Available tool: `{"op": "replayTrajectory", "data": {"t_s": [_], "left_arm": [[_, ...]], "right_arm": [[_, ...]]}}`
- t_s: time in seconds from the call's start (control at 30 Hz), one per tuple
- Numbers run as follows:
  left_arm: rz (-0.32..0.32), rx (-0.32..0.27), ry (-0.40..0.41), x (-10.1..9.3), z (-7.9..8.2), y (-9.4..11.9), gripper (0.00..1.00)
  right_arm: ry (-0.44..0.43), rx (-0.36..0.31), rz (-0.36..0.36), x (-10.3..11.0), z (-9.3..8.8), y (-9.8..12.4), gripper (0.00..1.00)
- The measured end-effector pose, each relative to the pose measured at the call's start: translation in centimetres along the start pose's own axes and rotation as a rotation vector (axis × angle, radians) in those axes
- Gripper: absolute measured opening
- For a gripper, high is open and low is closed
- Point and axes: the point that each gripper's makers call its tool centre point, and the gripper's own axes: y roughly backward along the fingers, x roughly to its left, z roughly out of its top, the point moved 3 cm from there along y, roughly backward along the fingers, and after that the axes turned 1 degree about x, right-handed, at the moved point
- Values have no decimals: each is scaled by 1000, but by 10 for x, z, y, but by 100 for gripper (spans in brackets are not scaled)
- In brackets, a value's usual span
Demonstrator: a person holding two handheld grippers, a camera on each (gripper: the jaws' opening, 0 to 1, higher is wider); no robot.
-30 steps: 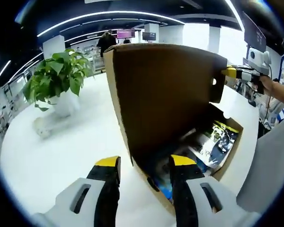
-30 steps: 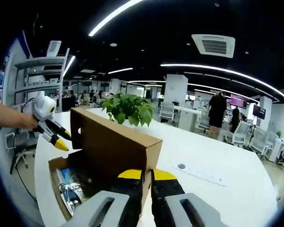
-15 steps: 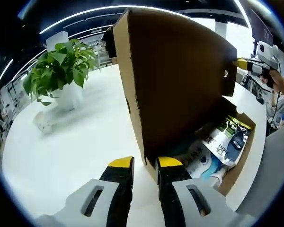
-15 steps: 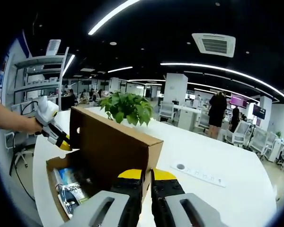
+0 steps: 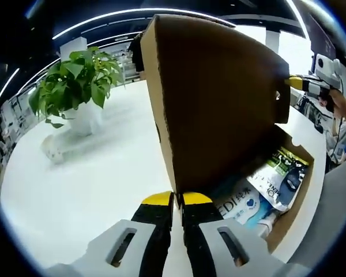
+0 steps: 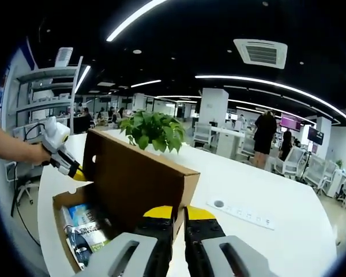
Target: Operate the shoe box by opening the lid, removing the specified soft item, and placing it in the target area until the item is outside and the box remains undamaged.
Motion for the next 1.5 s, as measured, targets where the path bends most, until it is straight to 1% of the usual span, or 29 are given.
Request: {"op": "replayTrajectory", "data": {"t_s": [0.3,0.37,0.5,0.63,1.0,1.23,1.5], "left_arm": [[8,5,-5,2,0,0,1],[9,3,1,2,1,1,1],[6,2,22,3,2,1,1],[6,7,10,3,3,1,1],[7,7,20,5,6,-1,1],[11,1,23,8,11,-5,1],[13,-4,24,9,14,-8,1]], "right_arm": [[-10,3,-4,-3,-2,-6,1],[-17,26,-2,-3,-8,-8,1],[-28,41,-2,-2,-19,-8,1],[-34,67,3,2,-31,-8,1],[-62,121,7,9,-60,-7,1],[-88,147,0,8,-70,-8,0],[-127,163,-7,6,-74,-10,0]]}}
